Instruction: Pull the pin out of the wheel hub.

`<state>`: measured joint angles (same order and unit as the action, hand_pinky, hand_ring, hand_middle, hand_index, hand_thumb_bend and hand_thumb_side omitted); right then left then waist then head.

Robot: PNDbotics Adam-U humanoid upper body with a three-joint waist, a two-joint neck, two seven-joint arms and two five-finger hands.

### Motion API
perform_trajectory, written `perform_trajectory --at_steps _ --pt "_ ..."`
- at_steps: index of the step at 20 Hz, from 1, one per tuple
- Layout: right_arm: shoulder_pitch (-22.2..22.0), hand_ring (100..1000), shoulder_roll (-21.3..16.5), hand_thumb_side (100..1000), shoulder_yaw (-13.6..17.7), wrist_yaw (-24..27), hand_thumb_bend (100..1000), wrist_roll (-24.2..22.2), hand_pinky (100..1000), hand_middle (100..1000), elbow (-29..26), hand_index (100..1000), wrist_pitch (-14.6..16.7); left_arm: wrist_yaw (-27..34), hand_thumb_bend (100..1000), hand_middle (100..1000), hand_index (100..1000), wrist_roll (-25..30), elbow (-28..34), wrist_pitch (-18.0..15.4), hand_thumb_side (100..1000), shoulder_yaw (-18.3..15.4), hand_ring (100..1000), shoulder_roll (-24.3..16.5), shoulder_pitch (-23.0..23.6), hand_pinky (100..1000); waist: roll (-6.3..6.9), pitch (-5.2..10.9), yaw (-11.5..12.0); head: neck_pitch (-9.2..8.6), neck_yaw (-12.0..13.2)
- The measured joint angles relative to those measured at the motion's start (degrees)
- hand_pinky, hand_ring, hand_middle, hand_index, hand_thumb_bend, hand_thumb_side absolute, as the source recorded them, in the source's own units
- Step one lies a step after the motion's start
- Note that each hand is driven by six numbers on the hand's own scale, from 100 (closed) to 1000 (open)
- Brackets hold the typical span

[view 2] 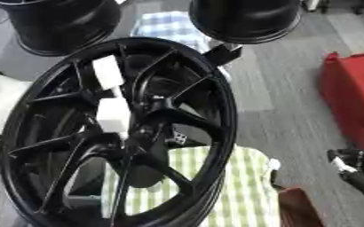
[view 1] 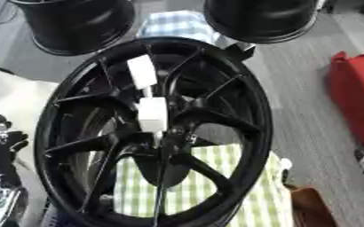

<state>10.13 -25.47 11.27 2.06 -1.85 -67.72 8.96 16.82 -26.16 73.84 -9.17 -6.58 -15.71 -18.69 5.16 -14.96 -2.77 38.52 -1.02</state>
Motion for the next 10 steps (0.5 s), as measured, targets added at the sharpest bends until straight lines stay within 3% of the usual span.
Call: perform_trajectory --at_steps 5,10 --pt "-0.11 630 0.08 377 0.73 0.6 336 0.71 604 521 -0.34 679 0.29 -4.62 280 514 744 1.35 5.8 1.17 605 -2.17 629 -3.34 -1.68 715 0.01 -0.78 0.1 0.22 -0.91" --pt "-0.92 629 0.26 376 1.89 1.4 336 1.78 604 520 -1.79 678 0.43 -11.79 295 531 758 7.12 14.1 4.21 548 -2.14 643 -11.2 -5.5 722 0.34 -1.93 0.42 0.24 -1.55"
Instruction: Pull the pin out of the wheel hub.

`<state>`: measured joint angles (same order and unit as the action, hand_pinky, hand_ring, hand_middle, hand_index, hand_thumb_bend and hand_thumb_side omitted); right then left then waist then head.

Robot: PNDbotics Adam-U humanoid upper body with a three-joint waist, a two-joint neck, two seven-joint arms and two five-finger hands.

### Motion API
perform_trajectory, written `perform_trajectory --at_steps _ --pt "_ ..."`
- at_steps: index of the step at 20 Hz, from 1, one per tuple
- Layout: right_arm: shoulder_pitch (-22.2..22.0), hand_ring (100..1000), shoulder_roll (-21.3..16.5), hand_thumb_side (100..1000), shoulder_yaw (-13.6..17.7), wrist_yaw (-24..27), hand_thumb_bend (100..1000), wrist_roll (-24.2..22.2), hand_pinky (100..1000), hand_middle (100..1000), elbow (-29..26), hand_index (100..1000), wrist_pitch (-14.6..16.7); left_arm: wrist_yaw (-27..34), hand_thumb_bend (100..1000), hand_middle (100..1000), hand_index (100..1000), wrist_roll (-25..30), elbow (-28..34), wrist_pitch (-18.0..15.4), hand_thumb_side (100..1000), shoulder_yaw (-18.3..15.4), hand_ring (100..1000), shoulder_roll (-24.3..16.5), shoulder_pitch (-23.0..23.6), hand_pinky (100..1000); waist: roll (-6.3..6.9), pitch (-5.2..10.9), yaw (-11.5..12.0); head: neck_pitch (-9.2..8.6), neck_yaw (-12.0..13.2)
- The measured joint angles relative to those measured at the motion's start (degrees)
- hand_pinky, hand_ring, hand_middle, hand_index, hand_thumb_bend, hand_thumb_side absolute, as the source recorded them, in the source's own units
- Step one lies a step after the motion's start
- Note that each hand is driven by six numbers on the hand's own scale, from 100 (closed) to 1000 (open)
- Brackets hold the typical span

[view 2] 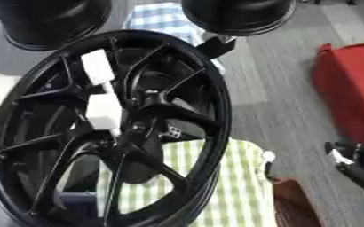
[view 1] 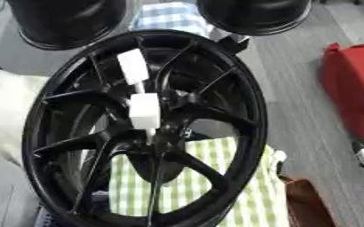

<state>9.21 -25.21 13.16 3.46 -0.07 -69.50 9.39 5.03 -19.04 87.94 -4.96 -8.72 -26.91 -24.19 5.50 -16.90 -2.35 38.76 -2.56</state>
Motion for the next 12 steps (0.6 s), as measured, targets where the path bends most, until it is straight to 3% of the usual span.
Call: perform_trajectory --at_steps 7,12 --pt "-0.72 628 0.1 376 0.83 -0.1 336 1.03 604 520 -1.39 678 -0.18 -3.96 346 561 778 13.89 9.39 6.18 544 5.79 661 -14.75 -7.21 733 0.77 -0.74 0.07 -0.03 -1.02" --pt "-1.14 628 0.1 375 0.95 -0.57 337 1.32 604 520 -2.02 678 -0.2 -3.62 387 607 809 24.05 16.1 10.45 575 12.53 669 -24.31 -13.69 738 1.35 -0.82 0.23 -0.05 -1.4"
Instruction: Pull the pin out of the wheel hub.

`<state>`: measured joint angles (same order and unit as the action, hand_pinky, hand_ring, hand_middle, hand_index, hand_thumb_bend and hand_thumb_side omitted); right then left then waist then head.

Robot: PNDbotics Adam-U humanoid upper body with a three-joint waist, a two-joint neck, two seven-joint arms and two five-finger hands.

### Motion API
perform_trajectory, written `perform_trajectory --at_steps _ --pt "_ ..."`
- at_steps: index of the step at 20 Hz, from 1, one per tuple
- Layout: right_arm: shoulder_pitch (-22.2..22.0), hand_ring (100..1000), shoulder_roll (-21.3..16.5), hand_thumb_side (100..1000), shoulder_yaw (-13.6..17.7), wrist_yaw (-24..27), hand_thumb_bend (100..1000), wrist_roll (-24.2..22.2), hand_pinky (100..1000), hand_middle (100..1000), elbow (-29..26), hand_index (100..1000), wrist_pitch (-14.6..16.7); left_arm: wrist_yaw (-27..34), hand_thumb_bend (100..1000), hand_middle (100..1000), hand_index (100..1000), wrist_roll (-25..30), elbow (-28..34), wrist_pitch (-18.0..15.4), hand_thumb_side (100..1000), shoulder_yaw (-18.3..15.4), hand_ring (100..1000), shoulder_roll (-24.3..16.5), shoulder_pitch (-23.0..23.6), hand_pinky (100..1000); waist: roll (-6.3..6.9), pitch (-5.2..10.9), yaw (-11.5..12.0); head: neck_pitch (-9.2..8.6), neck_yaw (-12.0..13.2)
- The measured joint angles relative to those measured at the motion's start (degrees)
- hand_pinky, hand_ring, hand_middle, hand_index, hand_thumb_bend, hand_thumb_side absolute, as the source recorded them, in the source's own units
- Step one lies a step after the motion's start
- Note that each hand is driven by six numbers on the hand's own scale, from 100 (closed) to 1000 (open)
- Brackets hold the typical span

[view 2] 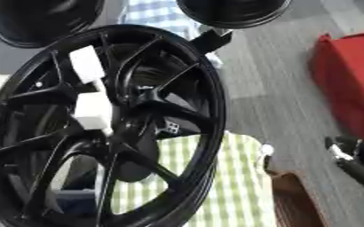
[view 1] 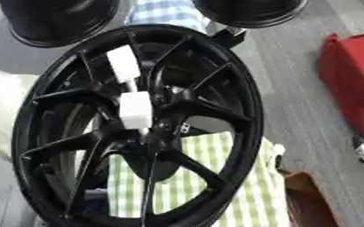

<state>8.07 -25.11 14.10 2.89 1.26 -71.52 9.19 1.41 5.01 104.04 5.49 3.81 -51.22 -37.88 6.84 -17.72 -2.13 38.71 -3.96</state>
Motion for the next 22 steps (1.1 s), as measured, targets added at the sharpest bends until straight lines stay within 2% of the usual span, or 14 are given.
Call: perform_trajectory --at_steps 2,3,4,6,13,22 --pt "-0.07 628 -0.01 374 0.01 -0.21 338 0.11 604 520 -0.05 678 -0.02 0.41 398 631 822 3.99 2.6 1.8 584 2.86 668 -2.78 -2.55 737 0.12 0.0 0.01 -0.01 -0.13" --pt "-0.08 628 -0.01 372 0.01 -0.28 338 0.13 604 519 -0.06 678 -0.03 0.53 466 646 828 6.03 3.87 2.77 589 4.34 664 -3.83 -3.96 735 0.13 0.0 0.01 -0.01 -0.2" --pt "-0.12 628 -0.01 375 0.01 -0.33 337 0.14 604 519 -0.08 678 -0.04 0.54 404 656 831 7.98 5.05 3.76 590 5.71 661 -4.54 -5.5 734 0.13 0.0 0.03 -0.02 -0.24" --pt "-0.29 628 -0.01 375 0.01 -0.41 338 0.16 604 519 -0.12 678 -0.04 0.53 409 665 835 11.62 7.09 5.75 597 8.39 660 -4.96 -8.67 732 0.2 0.0 0.05 -0.02 -0.31" --pt "-0.64 628 -0.04 374 0.0 -0.83 339 0.16 604 519 -0.38 678 -0.04 0.52 417 673 833 21.6 9.89 10.93 614 17.03 663 -3.14 -18.45 730 0.44 0.01 0.11 -0.11 -0.62" --pt "-0.88 628 -0.2 373 -0.02 -1.03 340 0.16 604 519 -0.38 677 -0.05 0.02 417 662 824 26.82 10.11 14.11 620 22.34 658 -0.46 -22.25 727 0.47 0.03 0.14 -1.12 -0.25"
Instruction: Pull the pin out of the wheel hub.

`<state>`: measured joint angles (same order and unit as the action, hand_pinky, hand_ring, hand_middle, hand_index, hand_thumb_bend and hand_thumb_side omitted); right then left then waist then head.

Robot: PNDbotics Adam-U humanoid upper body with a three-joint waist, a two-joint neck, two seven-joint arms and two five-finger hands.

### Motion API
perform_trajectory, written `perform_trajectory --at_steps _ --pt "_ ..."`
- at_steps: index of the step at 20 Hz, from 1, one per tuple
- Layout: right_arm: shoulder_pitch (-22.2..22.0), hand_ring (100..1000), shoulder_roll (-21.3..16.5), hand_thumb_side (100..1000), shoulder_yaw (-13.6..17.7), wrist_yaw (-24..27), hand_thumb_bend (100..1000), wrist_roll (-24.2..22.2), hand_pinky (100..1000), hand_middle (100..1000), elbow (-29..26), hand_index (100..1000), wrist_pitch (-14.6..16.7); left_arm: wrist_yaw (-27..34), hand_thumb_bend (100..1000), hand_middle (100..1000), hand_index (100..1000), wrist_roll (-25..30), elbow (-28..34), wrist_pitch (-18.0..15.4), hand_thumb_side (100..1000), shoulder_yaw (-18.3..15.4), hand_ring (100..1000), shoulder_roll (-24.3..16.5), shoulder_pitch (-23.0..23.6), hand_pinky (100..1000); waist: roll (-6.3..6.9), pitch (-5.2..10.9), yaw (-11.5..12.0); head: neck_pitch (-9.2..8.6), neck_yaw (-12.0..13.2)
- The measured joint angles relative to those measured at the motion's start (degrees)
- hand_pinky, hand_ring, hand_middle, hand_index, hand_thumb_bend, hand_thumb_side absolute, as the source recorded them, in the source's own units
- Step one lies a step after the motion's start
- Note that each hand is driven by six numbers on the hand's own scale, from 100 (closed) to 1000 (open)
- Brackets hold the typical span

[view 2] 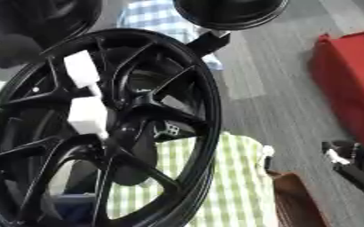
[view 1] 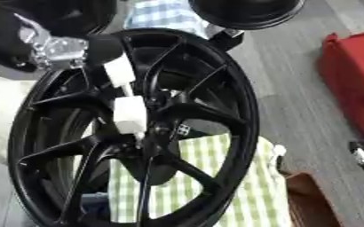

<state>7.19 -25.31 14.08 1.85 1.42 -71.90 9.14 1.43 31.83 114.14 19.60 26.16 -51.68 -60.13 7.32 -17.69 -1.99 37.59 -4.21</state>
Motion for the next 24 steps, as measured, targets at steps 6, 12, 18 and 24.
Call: perform_trajectory --at_steps 6,12,18,24 --pt "0.0 628 -0.1 373 -0.01 0.0 341 0.0 604 519 0.0 677 0.0 -0.38 437 669 825 1.72 0.0 1.41 627 1.23 671 0.3 -0.16 731 0.01 0.0 -0.05 -0.06 0.01" --pt "0.07 628 -0.12 372 -0.03 -0.01 343 -0.02 605 518 0.0 677 -0.02 -4.63 548 768 847 1.24 -3.26 2.9 601 2.28 799 0.37 0.09 828 0.02 0.0 -0.12 -0.11 0.0" --pt "0.15 628 -0.12 369 -0.05 -0.01 349 -0.04 605 518 0.0 677 -0.03 -8.92 612 789 863 -0.79 -10.23 2.4 605 4.51 822 2.31 -0.24 850 0.04 0.0 -0.3 -0.36 -0.02" --pt "0.46 628 -0.12 368 -0.37 -0.01 351 -0.27 605 518 -0.01 677 -0.17 -12.36 649 780 862 -2.29 -17.55 4.9 618 7.2 816 5.81 -1.31 842 0.23 0.0 -1.0 -0.49 -0.02"
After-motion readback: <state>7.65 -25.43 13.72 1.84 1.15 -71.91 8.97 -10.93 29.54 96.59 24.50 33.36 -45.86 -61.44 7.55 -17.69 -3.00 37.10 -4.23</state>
